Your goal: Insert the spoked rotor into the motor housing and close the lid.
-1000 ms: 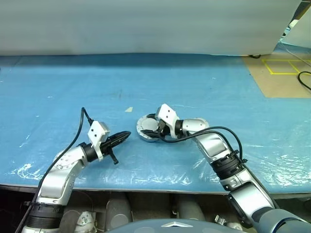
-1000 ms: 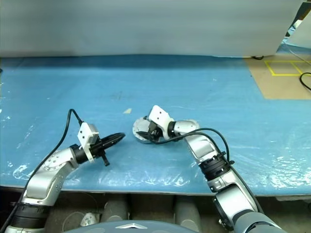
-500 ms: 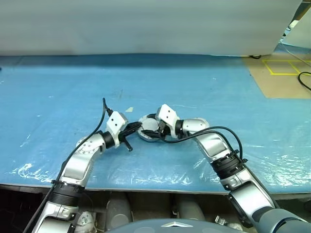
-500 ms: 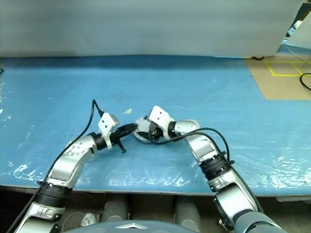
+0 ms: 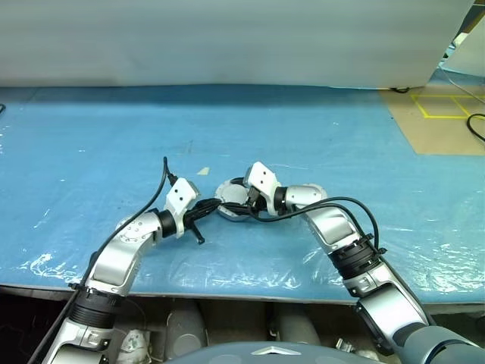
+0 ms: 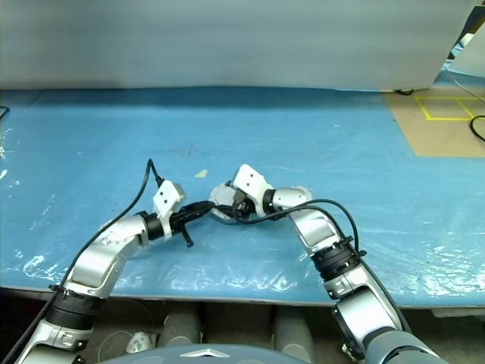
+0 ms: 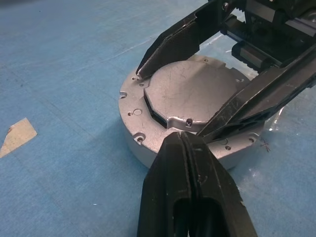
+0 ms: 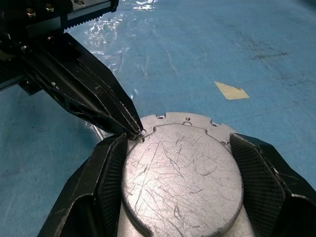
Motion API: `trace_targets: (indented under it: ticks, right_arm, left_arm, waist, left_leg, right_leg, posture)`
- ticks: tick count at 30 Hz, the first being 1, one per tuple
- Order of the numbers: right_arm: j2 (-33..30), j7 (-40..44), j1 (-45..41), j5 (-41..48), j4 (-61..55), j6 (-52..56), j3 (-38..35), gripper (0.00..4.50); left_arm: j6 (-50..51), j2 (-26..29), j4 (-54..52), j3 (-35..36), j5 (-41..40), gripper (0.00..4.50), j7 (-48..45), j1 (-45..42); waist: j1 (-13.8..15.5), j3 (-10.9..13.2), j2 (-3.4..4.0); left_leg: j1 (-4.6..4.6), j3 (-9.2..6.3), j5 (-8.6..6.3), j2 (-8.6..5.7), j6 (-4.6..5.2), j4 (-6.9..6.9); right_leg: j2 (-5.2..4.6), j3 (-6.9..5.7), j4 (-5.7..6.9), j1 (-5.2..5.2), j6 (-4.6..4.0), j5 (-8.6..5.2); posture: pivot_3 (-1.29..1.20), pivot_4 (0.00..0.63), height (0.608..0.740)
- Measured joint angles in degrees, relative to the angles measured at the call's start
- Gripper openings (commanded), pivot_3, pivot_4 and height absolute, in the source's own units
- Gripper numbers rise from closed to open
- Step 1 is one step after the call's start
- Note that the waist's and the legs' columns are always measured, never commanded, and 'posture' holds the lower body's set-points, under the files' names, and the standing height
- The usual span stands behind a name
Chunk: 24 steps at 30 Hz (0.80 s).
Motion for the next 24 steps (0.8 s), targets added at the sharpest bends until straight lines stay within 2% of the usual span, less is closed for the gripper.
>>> trace_targets:
  ticks: [8,9,11,12,24]
  right_arm:
    - [0.1,0.1,0.0,0.8,-0.1,1.0,-0.5,2.99]
    - [0.1,0.2,0.0,0.9,-0.1,1.1,-0.5,3.73]
    - [0.1,0.3,0.0,1.4,-0.2,1.7,-1.0,4.35]
    - [0.1,0.4,0.0,1.7,-0.2,1.9,-1.2,4.46]
    - [-0.6,4.5,0.2,7.8,0.4,0.3,-7.1,4.46]
  left_arm:
    - [0.8,-0.2,0.0,-0.2,-0.1,0.00,0.0,-0.6]
    - [0.8,-0.3,0.0,-0.2,-0.1,0.00,0.0,-0.7]
    - [0.7,-0.3,0.0,-0.3,-0.1,0.00,-0.1,-0.7]
    - [0.7,-0.3,0.0,-0.4,-0.1,0.00,-0.1,-0.7]
    - [0.3,-0.3,0.0,-0.6,-0.1,0.00,-0.3,-0.7]
  waist:
    - [0.0,0.0,0.00]
    - [0.0,0.0,0.00]
    - [0.0,0.0,0.00]
    - [0.0,0.0,0.00]
    - [0.1,0.0,0.01]
  left_leg:
    - [-0.01,0.00,0.00,0.00,0.00,-0.01]
    - [-0.02,0.00,0.00,0.00,0.00,-0.01]
    - [-0.03,0.00,0.00,-0.01,0.00,-0.01]
    - [-0.04,0.00,0.00,-0.02,0.00,-0.02]
    - [-0.22,0.00,0.00,-0.02,-0.01,-0.04]
  right_leg:
    - [0.00,0.00,-0.02,0.00,0.00,0.00]
    - [-0.01,0.00,-0.03,0.00,0.00,0.00]
    - [-0.02,-0.01,-0.05,0.00,0.01,0.00]
    - [-0.03,-0.01,-0.07,0.00,0.01,-0.01]
    - [-0.02,-0.02,-0.10,-0.17,0.01,-0.01]
  posture:
    - [0.00,0.150,0.740]
    - [0.00,0.150,0.740]
    - [0.00,0.150,0.740]
    - [0.00,0.150,0.740]
    - [0.00,0.150,0.740]
